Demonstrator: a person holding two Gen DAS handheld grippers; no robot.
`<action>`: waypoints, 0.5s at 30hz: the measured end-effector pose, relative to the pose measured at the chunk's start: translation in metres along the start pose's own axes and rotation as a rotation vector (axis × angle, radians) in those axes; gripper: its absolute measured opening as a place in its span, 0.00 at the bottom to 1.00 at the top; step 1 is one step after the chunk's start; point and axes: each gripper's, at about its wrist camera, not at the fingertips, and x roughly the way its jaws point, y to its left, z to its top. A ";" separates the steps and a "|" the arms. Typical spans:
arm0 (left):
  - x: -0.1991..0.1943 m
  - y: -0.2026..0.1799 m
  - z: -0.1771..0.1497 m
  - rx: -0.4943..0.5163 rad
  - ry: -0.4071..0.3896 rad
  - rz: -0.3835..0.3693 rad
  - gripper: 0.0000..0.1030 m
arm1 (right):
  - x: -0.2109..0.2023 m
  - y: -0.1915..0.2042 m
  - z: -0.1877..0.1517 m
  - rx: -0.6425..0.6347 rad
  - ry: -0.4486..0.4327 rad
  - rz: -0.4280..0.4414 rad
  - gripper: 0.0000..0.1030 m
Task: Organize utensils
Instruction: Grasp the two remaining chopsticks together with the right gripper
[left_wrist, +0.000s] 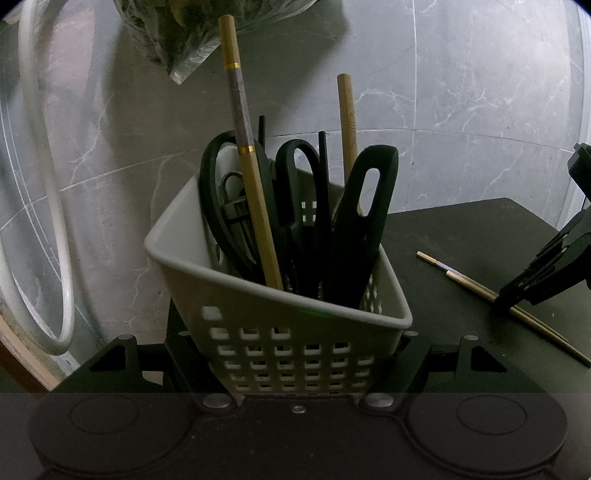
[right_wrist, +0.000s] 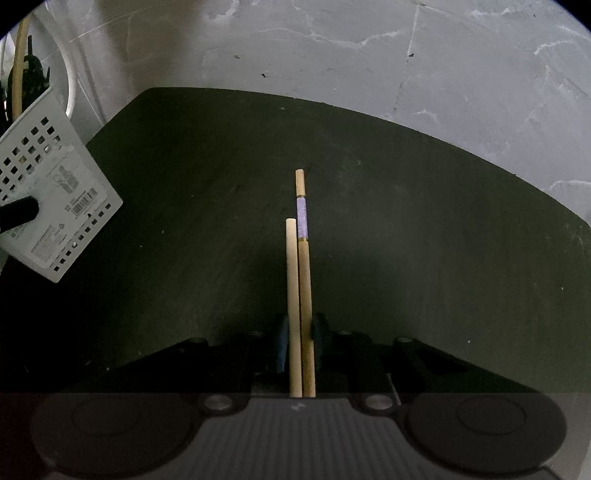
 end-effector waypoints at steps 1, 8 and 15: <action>0.000 0.000 0.000 0.000 0.000 0.000 0.75 | 0.000 0.000 0.001 -0.002 0.001 0.002 0.20; 0.000 0.000 0.000 -0.004 -0.001 0.002 0.75 | -0.001 0.001 0.002 -0.012 0.006 -0.005 0.14; 0.000 0.001 0.000 -0.004 -0.002 0.001 0.75 | -0.002 -0.002 -0.002 0.036 -0.008 0.023 0.14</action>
